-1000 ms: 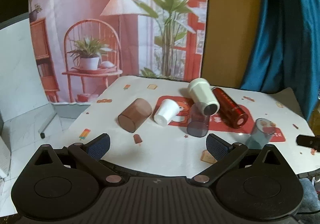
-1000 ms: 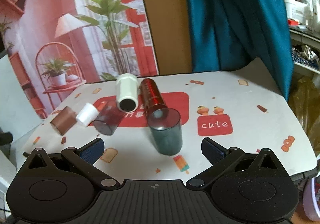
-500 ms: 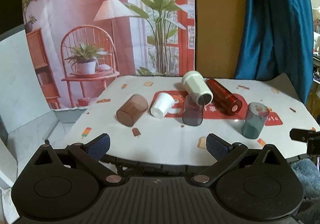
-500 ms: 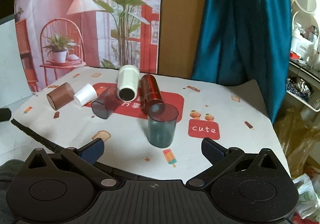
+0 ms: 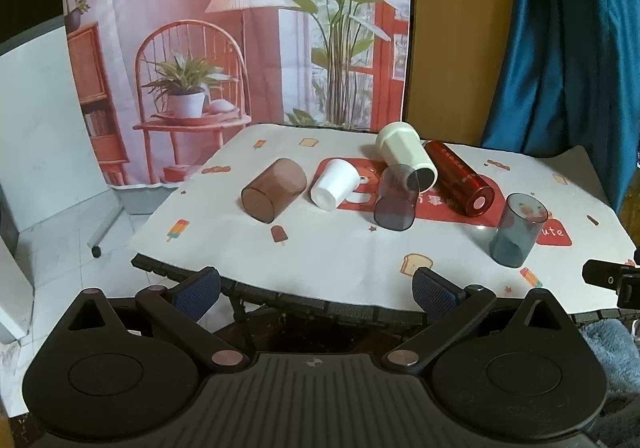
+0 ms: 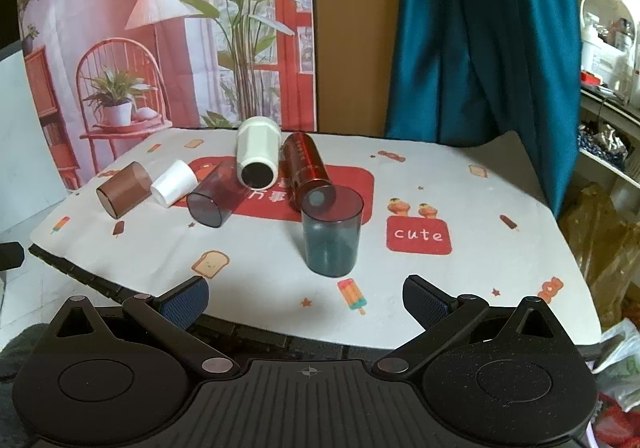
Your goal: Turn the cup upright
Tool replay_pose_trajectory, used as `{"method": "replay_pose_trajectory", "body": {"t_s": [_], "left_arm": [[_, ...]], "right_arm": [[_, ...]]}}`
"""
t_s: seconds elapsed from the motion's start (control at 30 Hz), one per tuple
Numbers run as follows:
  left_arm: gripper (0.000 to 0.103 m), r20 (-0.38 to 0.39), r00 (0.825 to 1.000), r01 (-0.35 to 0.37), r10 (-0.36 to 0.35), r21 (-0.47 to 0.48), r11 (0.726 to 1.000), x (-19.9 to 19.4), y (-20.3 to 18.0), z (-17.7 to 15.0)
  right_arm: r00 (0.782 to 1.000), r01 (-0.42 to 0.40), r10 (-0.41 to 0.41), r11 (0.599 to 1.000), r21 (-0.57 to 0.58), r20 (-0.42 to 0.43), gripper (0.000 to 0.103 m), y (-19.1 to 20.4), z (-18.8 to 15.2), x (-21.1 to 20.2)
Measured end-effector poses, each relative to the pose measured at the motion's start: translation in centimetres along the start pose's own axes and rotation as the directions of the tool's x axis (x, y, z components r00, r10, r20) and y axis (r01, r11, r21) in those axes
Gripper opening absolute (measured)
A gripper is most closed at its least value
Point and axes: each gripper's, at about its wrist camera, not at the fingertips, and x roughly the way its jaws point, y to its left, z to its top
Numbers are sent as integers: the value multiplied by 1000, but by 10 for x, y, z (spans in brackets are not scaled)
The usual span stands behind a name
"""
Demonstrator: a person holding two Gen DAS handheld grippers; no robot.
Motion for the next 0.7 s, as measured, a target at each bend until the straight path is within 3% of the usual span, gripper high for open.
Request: {"method": "replay_pose_trajectory", "body": {"t_s": [0.7], "left_arm": [[103, 15, 999, -40, 40, -21, 999, -1, 1, 0]], "right_arm": [[1000, -3, 3, 1000, 8, 0, 103, 0, -2, 0]]}}
